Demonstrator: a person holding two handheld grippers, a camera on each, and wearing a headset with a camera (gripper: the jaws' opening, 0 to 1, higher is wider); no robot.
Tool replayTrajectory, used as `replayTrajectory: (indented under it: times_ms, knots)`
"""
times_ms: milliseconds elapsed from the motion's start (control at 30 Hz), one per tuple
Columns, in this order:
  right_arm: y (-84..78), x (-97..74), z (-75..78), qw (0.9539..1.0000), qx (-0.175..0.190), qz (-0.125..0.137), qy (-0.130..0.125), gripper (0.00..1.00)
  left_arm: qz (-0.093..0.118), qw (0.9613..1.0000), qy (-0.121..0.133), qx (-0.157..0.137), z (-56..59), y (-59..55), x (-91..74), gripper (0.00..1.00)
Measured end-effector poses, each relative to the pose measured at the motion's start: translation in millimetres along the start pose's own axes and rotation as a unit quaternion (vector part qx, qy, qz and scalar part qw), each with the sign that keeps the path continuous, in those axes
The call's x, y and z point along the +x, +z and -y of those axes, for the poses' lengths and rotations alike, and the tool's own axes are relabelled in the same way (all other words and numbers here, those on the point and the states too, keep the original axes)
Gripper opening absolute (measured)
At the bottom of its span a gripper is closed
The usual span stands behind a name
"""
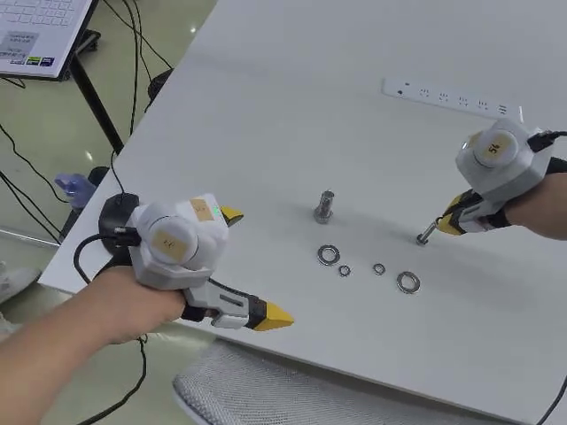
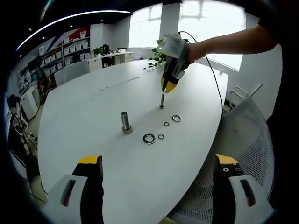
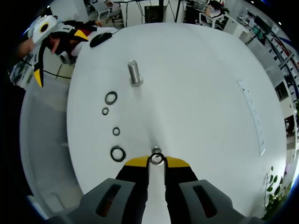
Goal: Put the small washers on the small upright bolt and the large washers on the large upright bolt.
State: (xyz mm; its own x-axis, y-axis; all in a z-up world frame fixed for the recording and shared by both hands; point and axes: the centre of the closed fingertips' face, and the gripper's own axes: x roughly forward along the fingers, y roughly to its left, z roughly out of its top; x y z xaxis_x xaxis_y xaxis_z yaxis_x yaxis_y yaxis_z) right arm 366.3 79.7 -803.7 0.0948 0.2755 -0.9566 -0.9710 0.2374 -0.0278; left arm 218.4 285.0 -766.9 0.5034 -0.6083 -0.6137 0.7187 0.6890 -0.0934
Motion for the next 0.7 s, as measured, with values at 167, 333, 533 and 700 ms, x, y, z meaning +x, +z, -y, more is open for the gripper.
replayTrajectory:
  times_ms: [167, 333, 533, 700]
  knots:
    - [0.9, 4.3, -0.7, 1.0, -0.004, -0.006, 0.002, 0.12, 0.0, 1.0, 0.001, -0.001, -1.2, -2.0, -1.7, 0.99]
    - [0.3, 7.1, 0.2, 0.9999, -0.005, -0.01, 0.002, 0.12, 0.0, 1.0, 0.002, -0.003, -1.8, -4.4, -4.0, 0.99]
    - [-0.7, 9.2, 1.1, 0.9999, -0.007, -0.016, 0.001, 0.12, -0.005, 1.0, 0.003, -0.004, -1.9, -8.3, -5.3, 0.98]
    - [-0.4, 12.4, 1.4, 0.9998, -0.01, -0.017, 0.003, 0.12, -0.005, 1.0, 0.004, -0.007, -2.5, -9.6, -5.4, 0.98]
